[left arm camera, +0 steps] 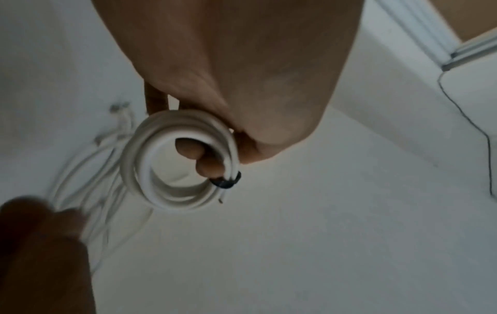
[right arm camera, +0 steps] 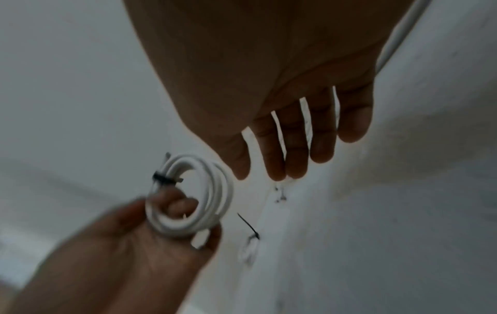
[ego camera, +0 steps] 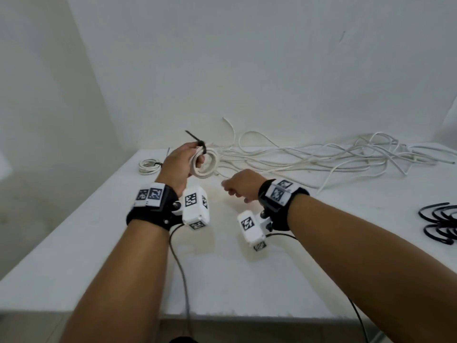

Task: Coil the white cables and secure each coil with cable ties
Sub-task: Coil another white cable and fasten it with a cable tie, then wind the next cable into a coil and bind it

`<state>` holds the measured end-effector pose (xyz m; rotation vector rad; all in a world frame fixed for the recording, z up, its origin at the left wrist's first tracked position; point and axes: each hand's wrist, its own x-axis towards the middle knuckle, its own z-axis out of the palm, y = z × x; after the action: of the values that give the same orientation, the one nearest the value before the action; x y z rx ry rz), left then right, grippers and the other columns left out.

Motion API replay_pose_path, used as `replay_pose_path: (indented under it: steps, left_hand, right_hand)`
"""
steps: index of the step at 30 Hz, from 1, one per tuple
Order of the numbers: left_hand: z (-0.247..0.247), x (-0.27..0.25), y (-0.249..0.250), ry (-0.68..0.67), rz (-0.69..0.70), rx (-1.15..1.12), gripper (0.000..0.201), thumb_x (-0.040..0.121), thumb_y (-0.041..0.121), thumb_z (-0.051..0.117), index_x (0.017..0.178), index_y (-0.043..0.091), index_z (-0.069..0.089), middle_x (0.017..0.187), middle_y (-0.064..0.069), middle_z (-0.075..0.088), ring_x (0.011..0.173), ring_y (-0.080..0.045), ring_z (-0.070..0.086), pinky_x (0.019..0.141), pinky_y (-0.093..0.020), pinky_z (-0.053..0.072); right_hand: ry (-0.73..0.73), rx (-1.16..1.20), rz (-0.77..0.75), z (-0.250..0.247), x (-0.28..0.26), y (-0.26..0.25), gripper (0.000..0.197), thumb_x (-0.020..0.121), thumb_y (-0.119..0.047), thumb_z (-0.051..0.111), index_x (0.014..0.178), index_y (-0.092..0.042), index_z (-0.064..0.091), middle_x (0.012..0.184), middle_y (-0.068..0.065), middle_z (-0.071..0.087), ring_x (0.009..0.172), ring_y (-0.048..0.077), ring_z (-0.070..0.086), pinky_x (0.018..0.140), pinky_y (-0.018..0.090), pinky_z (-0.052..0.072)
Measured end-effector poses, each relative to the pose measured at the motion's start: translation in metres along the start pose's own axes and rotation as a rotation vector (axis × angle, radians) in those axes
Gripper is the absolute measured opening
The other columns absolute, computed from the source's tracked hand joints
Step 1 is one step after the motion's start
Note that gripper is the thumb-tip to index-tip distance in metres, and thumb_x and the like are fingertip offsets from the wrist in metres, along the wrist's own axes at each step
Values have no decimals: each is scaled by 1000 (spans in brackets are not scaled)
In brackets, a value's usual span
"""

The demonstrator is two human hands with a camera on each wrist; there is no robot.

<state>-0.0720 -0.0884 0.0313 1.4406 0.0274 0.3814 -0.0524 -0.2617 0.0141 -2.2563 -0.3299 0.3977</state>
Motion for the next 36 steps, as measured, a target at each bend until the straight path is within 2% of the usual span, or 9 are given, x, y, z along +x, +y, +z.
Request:
replay_pose_path:
  steps: [3, 5, 7, 9, 12, 15, 21, 29, 36]
  left_hand:
    - [-46, 14, -8, 5, 15, 281, 18, 97, 7, 51, 110, 9, 64, 79, -5, 66, 70, -11, 62, 66, -17, 50]
    - [-79, 29, -19, -37, -7, 537, 18, 98, 15, 53, 114, 10, 61, 81, -3, 69, 79, -21, 64, 70, -27, 54]
    - [-105, 38, -22, -56, -33, 795, 17, 98, 22, 53, 113, 18, 58, 84, 0, 71, 85, -27, 63, 78, -36, 53]
    - [-125, 46, -24, -30, -77, 904, 21, 97, 21, 52, 118, 18, 51, 86, 0, 70, 84, -26, 60, 71, -32, 46]
    - [-144, 66, -23, 21, -100, 1006, 29, 92, 17, 57, 115, 14, 41, 100, -6, 70, 94, -27, 62, 73, -34, 46]
    - [-151, 91, -19, 89, -74, 1149, 27, 87, 21, 65, 105, 19, 46, 109, -5, 64, 99, -29, 61, 82, -36, 47]
    - [-148, 138, -22, 171, -35, 1260, 23, 86, 21, 66, 105, 19, 54, 109, -11, 65, 96, -34, 61, 84, -39, 50]
    - [-134, 162, -47, 31, 46, 1395, 12, 80, 16, 73, 86, 18, 62, 95, -11, 71, 80, -24, 56, 70, -24, 39]
    - [-136, 167, -36, -41, 23, 1450, 16, 83, 22, 71, 96, 16, 76, 106, -5, 72, 100, -25, 63, 79, -23, 40]
  right_hand:
    - [-25, -436, -20, 29, 9, -17, 50, 92, -52, 58, 108, -5, 67, 118, 12, 65, 112, 31, 59, 88, 33, 47]
    - [-19, -542, 55, 44, 18, -22, 68, 82, -65, 62, 126, -13, 61, 135, 14, 55, 123, 35, 52, 99, 39, 46]
    - [-44, -547, 108, 49, 22, -27, 87, 78, -70, 63, 143, -17, 43, 149, 15, 37, 133, 36, 41, 105, 44, 39]
    - [-82, -515, 128, 47, 24, -30, 98, 79, -69, 64, 152, -14, 27, 156, 13, 27, 141, 33, 32, 108, 42, 34]
    - [-90, -561, 169, 51, 31, -25, 116, 73, -77, 63, 156, -15, 11, 163, 12, 10, 150, 33, 13, 116, 44, 21]
    - [-76, -582, 212, 61, 48, -13, 134, 56, -88, 62, 157, -24, 2, 164, 9, -9, 151, 34, -5, 120, 50, 10]
    - [-74, -514, 195, 63, 66, -3, 136, 50, -86, 66, 156, -26, 6, 163, 8, -5, 150, 34, -6, 118, 50, 26]
    - [-94, -549, 195, 61, 74, -2, 134, 48, -85, 67, 155, -28, 10, 161, 5, 2, 150, 34, -2, 119, 54, 18]
    - [-120, -545, 200, 61, 72, -3, 139, 48, -86, 67, 156, -30, 1, 164, 6, -12, 150, 35, -12, 121, 55, 11]
